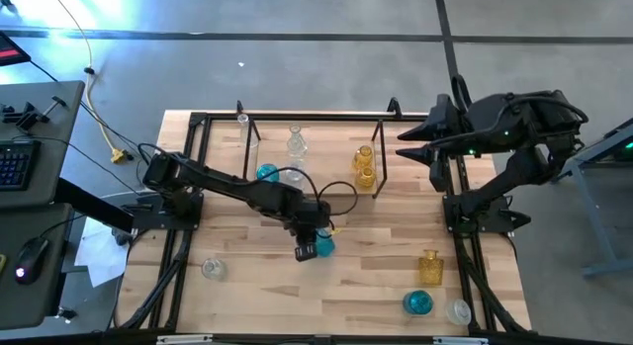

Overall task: Sort vases onto shelf
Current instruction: Put the blue vase on the shelf aligned with the other blue vase

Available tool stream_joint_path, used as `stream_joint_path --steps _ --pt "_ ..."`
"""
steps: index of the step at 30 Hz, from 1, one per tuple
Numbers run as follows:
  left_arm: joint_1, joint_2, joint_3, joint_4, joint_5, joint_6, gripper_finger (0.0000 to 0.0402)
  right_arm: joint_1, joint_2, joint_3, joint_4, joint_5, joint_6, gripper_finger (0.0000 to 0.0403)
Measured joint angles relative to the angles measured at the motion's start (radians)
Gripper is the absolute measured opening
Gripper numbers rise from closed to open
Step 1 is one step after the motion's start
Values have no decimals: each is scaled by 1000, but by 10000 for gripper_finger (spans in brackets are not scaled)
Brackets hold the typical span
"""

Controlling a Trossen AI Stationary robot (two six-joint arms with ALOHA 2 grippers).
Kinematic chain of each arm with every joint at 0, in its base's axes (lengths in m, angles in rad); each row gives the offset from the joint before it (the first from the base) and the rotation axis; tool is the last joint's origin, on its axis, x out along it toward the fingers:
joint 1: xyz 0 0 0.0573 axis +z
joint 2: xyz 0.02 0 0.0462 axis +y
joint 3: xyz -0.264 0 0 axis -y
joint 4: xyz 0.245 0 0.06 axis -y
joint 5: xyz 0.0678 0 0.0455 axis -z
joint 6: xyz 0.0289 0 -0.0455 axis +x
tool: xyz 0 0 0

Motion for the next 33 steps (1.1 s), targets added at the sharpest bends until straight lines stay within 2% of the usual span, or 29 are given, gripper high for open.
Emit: stream_joint_path --steps 7,14,20,27,33 --pt "-8 -119 0 -26 -31 -71 33 8 0 0 -28 2 0 136" --pt "-8 -360 1 -146 -215 -192 36 8 0 0 -30 3 -7 136" --pt "-6 -543 45 -356 -380 -246 36 8 0 0 -31 3 -6 136" --pt "59 -578 254 -643 -540 -156 36 8 0 0 -33 60 36 136" --pt "244 -578 350 -762 -590 -12 36 8 0 0 -41 92 107 136"
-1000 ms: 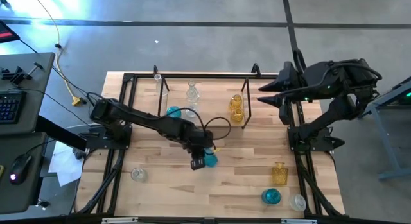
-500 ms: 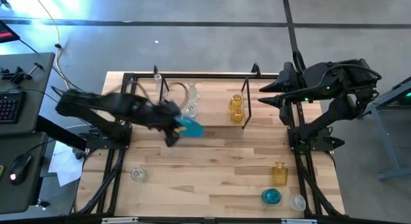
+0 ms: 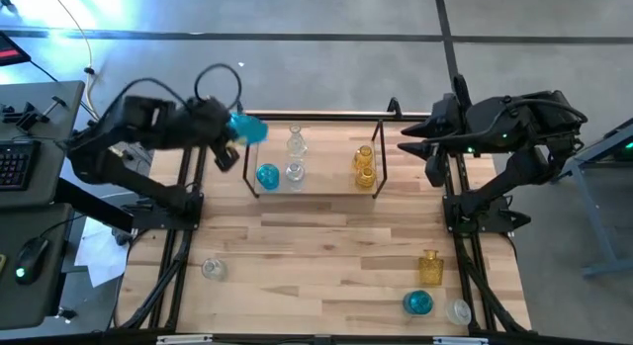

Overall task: Sort vases onto shelf
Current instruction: Put the blue vase on the shelf aligned with the other blue vase

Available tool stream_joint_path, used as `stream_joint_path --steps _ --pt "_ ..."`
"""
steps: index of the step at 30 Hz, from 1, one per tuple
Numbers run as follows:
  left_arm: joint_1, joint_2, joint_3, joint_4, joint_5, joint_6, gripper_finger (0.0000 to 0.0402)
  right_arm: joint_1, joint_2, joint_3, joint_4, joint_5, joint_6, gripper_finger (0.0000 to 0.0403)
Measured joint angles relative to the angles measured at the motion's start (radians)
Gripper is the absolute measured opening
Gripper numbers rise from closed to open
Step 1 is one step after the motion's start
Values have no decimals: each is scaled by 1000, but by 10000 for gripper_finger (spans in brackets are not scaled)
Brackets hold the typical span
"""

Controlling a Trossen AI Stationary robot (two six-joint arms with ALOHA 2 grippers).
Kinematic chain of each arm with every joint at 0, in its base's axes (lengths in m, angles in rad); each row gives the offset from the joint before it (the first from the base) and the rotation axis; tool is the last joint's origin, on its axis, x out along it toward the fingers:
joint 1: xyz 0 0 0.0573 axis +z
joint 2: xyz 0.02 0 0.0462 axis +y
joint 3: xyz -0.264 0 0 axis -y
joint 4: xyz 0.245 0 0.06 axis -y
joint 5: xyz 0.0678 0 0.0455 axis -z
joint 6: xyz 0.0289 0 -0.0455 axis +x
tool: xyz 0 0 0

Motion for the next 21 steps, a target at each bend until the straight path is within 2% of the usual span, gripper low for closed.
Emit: stream_joint_path --steps 2,6,12,21 --pt "81 0 3 -16 14 54 36 0 0 0 -3 12 20 136" --pt "226 23 -2 -19 156 173 36 0 3 0 -12 38 50 136" --pt "367 113 -4 -15 325 340 37 0 26 0 -35 41 84 136" --pt "461 228 -4 5 389 466 37 0 77 0 -75 38 106 136"
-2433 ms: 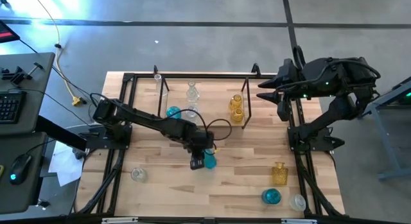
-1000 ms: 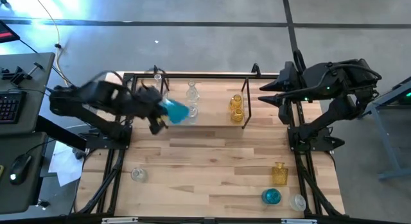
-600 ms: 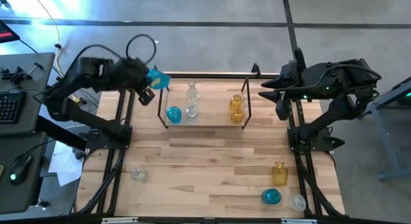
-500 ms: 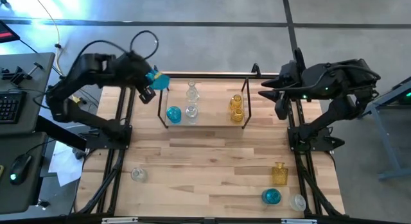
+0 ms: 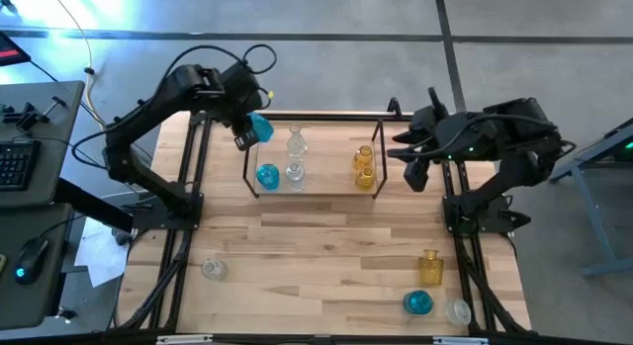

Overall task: Sort vases onto shelf
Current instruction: Put the blue vase on the shelf aligned with the other blue vase

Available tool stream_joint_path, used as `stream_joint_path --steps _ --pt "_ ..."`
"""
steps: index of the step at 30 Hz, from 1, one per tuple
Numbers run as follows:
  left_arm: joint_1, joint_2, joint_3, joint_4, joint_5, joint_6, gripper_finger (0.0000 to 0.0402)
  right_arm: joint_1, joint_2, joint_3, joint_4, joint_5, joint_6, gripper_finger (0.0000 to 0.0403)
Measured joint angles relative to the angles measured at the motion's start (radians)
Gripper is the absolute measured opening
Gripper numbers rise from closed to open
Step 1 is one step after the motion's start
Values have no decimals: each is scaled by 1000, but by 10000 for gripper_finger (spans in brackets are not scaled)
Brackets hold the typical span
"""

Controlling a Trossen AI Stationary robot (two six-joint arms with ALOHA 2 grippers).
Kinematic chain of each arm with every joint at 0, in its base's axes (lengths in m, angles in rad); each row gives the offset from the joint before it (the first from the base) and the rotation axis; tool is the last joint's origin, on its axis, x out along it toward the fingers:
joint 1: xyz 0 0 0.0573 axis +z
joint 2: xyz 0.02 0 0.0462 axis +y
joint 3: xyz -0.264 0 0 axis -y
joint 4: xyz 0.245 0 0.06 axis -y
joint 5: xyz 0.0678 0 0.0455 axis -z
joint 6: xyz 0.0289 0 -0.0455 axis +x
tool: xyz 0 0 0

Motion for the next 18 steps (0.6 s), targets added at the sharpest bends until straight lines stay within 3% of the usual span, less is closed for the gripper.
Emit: stream_joint_path --steps 18 --pt "6 123 1 3 82 63 37 0 -17 0 0 28 -43 136"
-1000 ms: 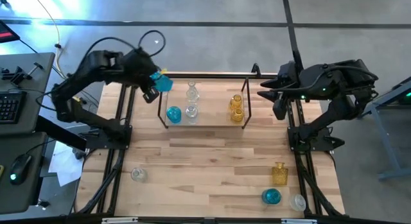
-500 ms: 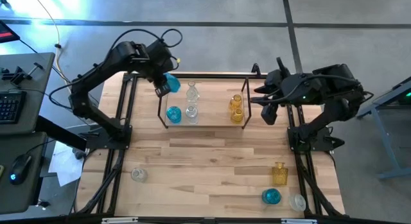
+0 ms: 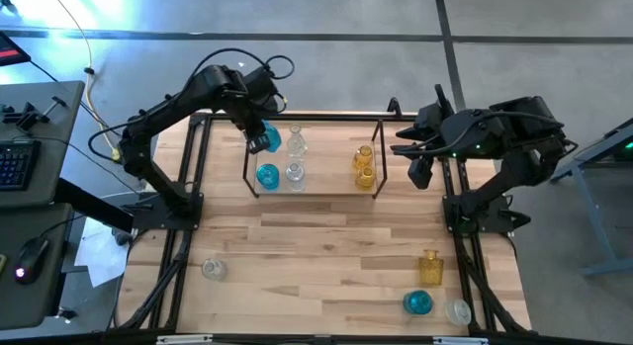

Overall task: Sort vases onto shelf
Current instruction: Put the blue vase on the shelf aligned with the other blue vase

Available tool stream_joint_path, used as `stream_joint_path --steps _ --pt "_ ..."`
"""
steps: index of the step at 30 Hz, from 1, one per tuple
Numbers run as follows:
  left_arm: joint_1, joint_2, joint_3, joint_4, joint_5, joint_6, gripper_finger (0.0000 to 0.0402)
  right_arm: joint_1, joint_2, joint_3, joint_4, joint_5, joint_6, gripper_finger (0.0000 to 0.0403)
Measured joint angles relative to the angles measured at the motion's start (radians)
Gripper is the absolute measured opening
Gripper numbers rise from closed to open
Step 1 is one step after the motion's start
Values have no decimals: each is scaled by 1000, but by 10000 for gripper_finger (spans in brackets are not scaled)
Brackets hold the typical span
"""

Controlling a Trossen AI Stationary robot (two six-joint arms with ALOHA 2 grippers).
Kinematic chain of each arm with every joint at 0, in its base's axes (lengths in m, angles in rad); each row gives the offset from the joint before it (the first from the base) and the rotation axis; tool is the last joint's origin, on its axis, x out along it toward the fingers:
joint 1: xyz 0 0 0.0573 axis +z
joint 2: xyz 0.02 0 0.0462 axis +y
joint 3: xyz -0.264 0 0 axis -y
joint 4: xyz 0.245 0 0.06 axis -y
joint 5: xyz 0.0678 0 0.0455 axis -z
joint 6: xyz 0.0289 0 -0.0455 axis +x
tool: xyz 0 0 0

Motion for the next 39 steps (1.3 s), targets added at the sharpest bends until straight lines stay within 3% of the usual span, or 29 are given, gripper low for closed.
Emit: stream_joint_path --steps 10,18,32,39 --pt "-10 68 0 -23 -7 78 37 0 -2 0 0 0 -13 136" --pt "-10 75 0 -14 -70 220 37 0 -3 0 0 0 -20 136" --pt "-17 76 0 -17 -33 523 37 0 -3 0 0 -1 -13 136" --pt "-17 109 -1 -25 -28 579 37 0 -3 0 0 -1 -3 136"
